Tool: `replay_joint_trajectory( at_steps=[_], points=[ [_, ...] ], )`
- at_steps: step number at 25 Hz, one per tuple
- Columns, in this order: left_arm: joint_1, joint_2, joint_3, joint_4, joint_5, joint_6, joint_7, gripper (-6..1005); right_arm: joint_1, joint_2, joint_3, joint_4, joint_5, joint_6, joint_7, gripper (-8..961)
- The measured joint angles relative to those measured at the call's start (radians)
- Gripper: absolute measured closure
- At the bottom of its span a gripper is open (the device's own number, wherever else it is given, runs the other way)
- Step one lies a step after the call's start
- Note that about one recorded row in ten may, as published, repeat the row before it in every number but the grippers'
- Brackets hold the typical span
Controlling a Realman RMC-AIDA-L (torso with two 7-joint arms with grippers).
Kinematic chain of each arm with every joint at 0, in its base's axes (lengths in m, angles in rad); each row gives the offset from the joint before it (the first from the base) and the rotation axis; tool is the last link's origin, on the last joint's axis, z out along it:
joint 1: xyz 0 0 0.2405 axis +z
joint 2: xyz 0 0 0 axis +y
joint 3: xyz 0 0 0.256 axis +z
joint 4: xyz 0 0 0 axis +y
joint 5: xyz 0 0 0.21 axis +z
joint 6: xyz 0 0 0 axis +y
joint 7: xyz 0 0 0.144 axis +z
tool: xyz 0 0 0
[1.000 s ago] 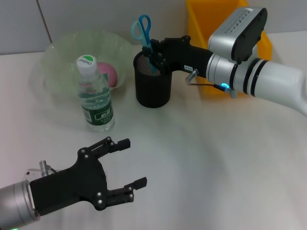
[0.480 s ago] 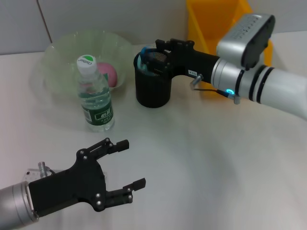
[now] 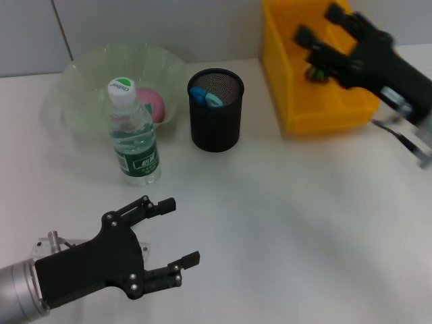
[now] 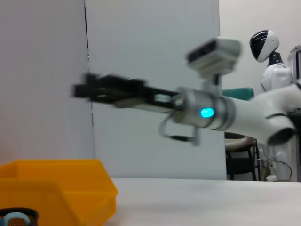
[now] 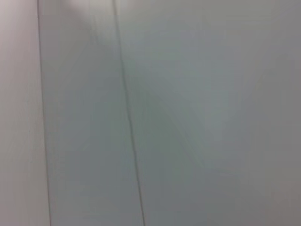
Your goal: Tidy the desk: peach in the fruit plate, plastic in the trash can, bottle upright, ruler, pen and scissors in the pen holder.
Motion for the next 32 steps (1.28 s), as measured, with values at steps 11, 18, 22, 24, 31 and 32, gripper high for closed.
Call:
replay_joint_trajectory(
  at_steps=[11, 18, 22, 24, 31, 32],
  points=[
    [0.011, 0.006, -0.059, 0.014, 0.002, 0.037, -0.087, 168, -0.125, -0.059, 0.553, 0.007, -0.683, -0.459, 0.164, 110],
    [0.014, 0.049, -0.051, 0.109, 0.027, -0.024, -0.313, 169, -0.125, -0.071, 0.671, 0.005, -0.887, -0.586, 0.175, 111],
    [0.065, 0.061, -0.075, 0.344, 0.187, -0.039, -0.424, 169, -0.123, -0.075, 0.679, 0.005, -0.903, -0.580, 0.195, 110],
    [0.074, 0.068, -0.090, 0.492, 0.298, -0.034, -0.557, 169, -0.113, -0.079, 0.682, 0.004, -0.914, -0.576, 0.223, 110],
    [0.037, 0.053, -0.106, 0.781, 0.609, 0.001, -0.805, 226, -0.111, -0.077, 0.682, 0.003, -0.940, -0.578, 0.227, 110],
    [0.030, 0.045, -0.104, 0.792, 0.628, 0.011, -0.806, 237, -0.113, -0.076, 0.688, 0.004, -0.943, -0.576, 0.224, 110]
  ],
)
